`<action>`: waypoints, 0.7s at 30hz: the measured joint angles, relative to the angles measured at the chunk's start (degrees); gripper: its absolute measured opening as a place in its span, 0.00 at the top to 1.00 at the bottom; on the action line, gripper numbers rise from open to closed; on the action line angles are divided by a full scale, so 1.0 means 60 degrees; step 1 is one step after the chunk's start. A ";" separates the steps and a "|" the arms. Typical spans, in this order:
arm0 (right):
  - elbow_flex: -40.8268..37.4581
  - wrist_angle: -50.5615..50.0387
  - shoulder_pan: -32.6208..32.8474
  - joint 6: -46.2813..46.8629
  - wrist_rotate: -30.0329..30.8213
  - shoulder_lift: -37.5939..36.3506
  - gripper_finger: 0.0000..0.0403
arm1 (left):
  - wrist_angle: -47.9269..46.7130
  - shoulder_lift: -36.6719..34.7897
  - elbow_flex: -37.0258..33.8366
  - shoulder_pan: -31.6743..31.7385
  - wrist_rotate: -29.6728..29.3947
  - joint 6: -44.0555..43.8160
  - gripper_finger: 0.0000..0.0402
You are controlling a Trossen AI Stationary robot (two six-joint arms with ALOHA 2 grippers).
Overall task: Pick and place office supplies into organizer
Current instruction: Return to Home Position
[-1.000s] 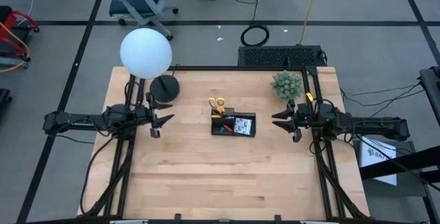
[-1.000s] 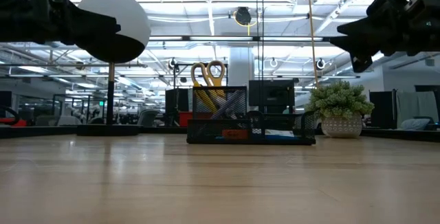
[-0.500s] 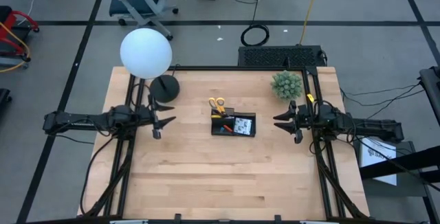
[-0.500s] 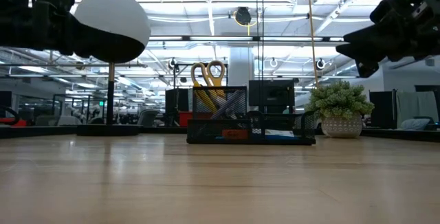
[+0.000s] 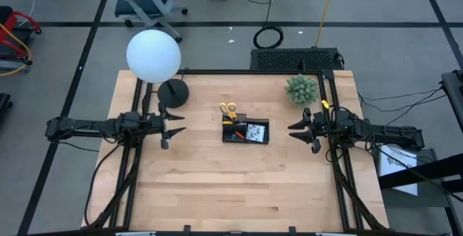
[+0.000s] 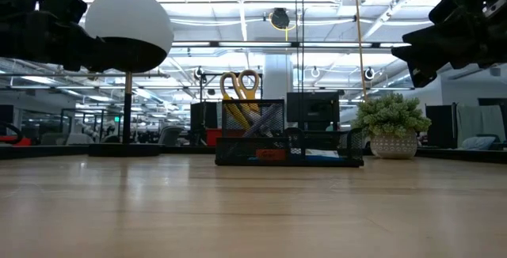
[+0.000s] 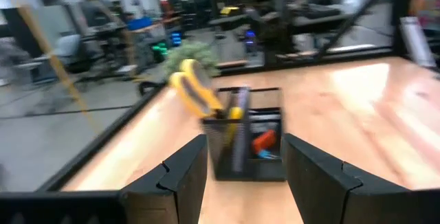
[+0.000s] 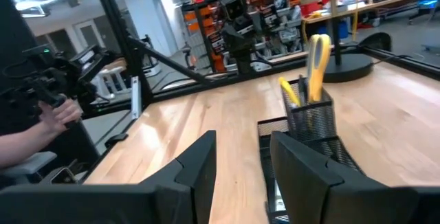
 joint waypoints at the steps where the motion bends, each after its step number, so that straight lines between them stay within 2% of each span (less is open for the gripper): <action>1: 0.0000 0.0004 0.0000 0.0002 -0.0023 0.0000 0.68 | -0.0044 0.0002 0.0000 -0.0081 0.0174 0.0020 0.52; 6: 0.0000 0.0001 0.0000 -0.0025 -0.0024 0.0008 0.68 | -0.0320 -0.0001 0.0003 -0.0465 0.0074 0.0156 0.52; 13: 0.0000 0.0011 0.0000 -0.0071 -0.0261 0.0009 0.68 | -0.2474 0.0003 0.0916 -0.0921 -0.0292 0.0053 0.52; 21: 0.0000 0.0011 0.0000 -0.0142 -0.0257 0.0011 0.68 | -0.2352 -0.0001 0.1067 -0.1377 -0.0357 0.0247 0.52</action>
